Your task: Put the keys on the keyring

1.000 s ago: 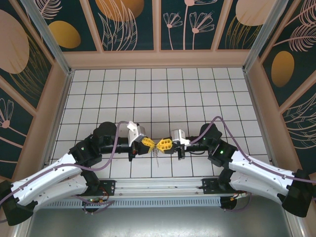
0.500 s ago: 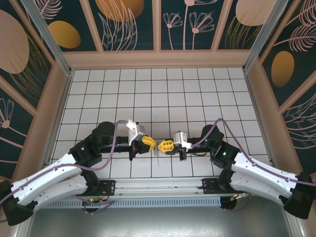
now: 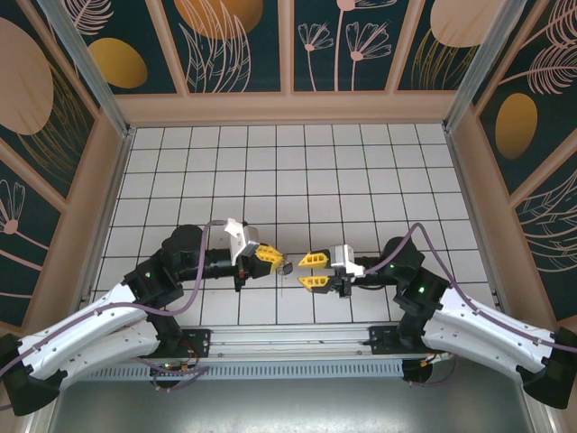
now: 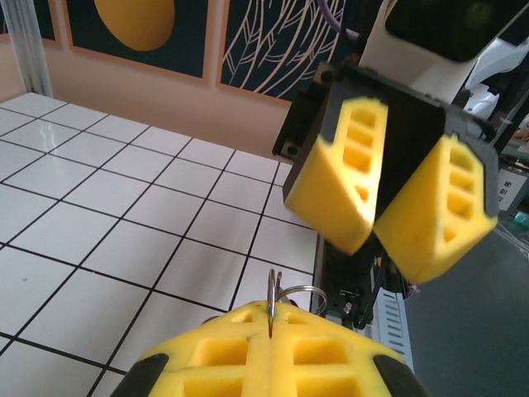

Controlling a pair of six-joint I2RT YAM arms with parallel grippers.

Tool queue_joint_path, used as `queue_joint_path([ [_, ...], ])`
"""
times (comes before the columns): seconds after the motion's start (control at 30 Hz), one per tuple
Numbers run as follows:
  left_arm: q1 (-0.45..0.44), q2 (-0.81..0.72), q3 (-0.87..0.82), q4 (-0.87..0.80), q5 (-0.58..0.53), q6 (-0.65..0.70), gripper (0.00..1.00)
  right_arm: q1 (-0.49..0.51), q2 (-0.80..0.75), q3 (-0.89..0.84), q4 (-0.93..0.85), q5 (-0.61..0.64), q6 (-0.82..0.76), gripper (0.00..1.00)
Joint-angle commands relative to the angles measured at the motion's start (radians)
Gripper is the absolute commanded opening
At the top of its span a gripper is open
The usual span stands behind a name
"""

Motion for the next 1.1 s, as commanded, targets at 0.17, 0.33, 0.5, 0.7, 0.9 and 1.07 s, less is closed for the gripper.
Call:
queue_joint_path([
  [0.17, 0.001, -0.030, -0.037, 0.111, 0.042, 0.023, 0.00, -0.002, 0.076, 0.075, 0.003, 0.056, 0.050, 0.24],
  [0.33, 0.000, -0.034, -0.033, 0.109, 0.069, 0.027, 0.00, -0.002, 0.097, 0.081, 0.015, 0.047, 0.051, 0.21],
  [0.5, 0.001, -0.026, -0.030, 0.107, 0.085, 0.028, 0.00, -0.005, 0.118, 0.084, 0.016, 0.047, 0.052, 0.22],
  [0.7, 0.001, -0.019, -0.024, 0.101, 0.091, 0.032, 0.00, -0.005, 0.138, 0.087, 0.036, 0.038, 0.056, 0.24],
  [0.9, 0.001, -0.009, -0.019, 0.089, 0.094, 0.039, 0.00, -0.005, 0.153, 0.084, 0.067, 0.035, 0.063, 0.23],
  [1.07, 0.001, -0.004, -0.016, 0.080, 0.089, 0.041, 0.00, -0.006, 0.160, 0.086, 0.075, 0.026, 0.063, 0.16],
])
